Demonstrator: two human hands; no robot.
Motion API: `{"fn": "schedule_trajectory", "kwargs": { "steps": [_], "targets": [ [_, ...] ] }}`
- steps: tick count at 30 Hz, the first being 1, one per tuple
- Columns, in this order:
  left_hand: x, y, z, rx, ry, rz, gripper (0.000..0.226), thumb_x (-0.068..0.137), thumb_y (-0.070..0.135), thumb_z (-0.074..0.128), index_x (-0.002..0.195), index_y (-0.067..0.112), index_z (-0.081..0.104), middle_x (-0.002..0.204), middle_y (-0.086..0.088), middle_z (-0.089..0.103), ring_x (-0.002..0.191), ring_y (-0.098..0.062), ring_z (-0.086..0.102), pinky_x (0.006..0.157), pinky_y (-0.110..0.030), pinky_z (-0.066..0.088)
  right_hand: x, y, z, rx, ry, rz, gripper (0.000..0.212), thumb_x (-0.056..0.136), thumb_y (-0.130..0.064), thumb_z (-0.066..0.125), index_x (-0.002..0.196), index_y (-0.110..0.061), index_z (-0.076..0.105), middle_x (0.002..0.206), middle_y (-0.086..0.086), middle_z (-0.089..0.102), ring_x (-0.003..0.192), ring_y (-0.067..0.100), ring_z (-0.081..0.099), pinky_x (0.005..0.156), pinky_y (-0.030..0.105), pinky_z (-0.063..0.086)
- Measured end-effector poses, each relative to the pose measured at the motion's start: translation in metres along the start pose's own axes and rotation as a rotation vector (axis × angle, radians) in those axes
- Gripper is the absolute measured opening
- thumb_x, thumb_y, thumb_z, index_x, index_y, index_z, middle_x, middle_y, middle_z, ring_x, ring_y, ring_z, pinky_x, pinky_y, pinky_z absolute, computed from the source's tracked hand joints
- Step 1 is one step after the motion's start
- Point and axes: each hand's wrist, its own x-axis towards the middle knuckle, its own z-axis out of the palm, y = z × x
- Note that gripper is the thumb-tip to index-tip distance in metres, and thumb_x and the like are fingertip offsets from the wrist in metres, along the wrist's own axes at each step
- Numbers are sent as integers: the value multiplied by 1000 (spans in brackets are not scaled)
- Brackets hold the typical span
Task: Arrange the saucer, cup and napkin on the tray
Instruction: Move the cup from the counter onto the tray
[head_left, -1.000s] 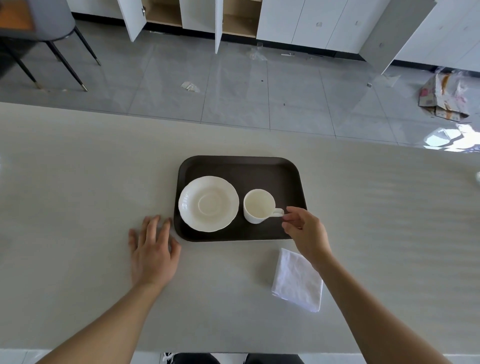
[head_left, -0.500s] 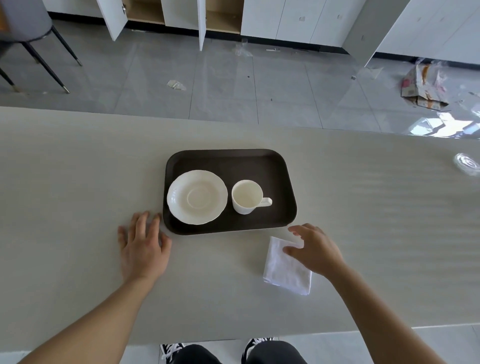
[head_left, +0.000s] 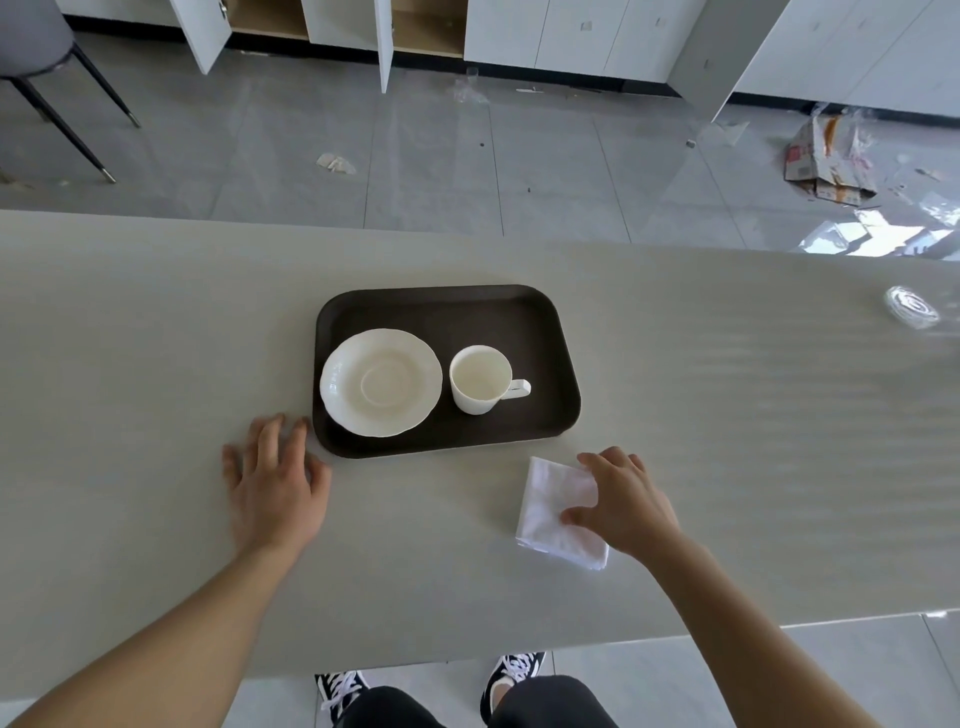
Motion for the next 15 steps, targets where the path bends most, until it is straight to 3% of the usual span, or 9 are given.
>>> {"fn": "schedule_trajectory", "kwargs": {
  "steps": [7, 15],
  "targets": [
    [0, -2, 3, -2, -6, 5, 53, 85, 27, 37, 129, 6, 59, 143, -20, 49, 137, -41, 43, 117, -63, 20, 1, -7, 0, -22, -5, 2, 66, 71, -54, 78, 128, -26, 58, 117, -2, 50, 117, 20, 44, 82, 30, 46],
    [0, -4, 4, 3, -5, 9, 53, 85, 26, 39, 129, 6, 59, 143, -20, 49, 138, -41, 42, 117, -62, 20, 0, -14, -3, -10, 14, -9, 43, 71, -43, 79, 107, -24, 63, 104, -3, 54, 94, 22, 57, 62, 29, 39]
  ]
}}
